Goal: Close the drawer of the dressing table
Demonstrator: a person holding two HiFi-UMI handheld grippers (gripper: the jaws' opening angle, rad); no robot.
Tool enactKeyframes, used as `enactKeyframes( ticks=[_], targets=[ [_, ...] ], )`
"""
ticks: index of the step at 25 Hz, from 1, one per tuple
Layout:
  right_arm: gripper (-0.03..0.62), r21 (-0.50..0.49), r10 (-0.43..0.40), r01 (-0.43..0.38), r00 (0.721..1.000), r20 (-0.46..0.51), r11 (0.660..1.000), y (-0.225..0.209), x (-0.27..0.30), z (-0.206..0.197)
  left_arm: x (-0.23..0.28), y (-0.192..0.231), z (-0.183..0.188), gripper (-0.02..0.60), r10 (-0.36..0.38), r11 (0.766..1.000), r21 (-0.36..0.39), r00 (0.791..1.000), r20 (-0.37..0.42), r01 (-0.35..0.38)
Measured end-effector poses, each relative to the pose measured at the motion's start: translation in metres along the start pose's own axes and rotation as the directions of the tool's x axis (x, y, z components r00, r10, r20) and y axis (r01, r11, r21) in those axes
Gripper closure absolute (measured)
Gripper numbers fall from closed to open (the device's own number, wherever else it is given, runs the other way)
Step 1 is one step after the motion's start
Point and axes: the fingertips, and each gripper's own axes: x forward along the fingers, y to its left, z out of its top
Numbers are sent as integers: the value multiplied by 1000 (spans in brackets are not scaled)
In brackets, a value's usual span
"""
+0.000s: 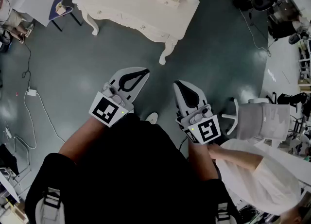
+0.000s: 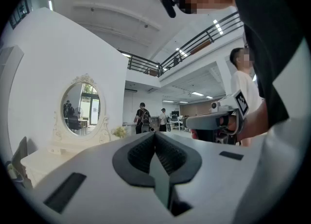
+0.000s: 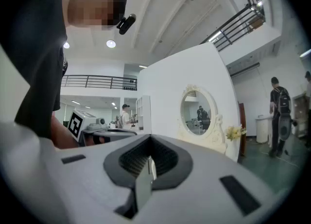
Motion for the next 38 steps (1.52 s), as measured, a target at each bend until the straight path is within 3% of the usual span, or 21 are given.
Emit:
enactKeyframes(
  ticks=[11,17,19,23,29,38],
  targets=[
    [591,20,43,-43,999,23,999,17,4,9,-19,2,0,586,21,1000,-10,1000,-8,-21],
    [582,34,14,-15,1000,20,999,23,22,9,-29,17,2,586,14,1000,-1,1000,2,-14],
    [564,38,3,-3,1000,16,999,25,30,7,-35,24,2,586,10,1000,-5,1000,6,-10],
    [441,52,-21,21,1000,-2,998,31,49,4,-47,41,0,586,2,1000,-10,1000,10,-2],
    [318,49,-78,78,997,-7,996,37,73,1,-59,64,1,586,-11,1000,0,1000,16,11],
    [258,30,-118,119,993,-19,992,11,97,-7,-45,96,-3,586,17,1000,-16,1000,15,-17]
  ],
)
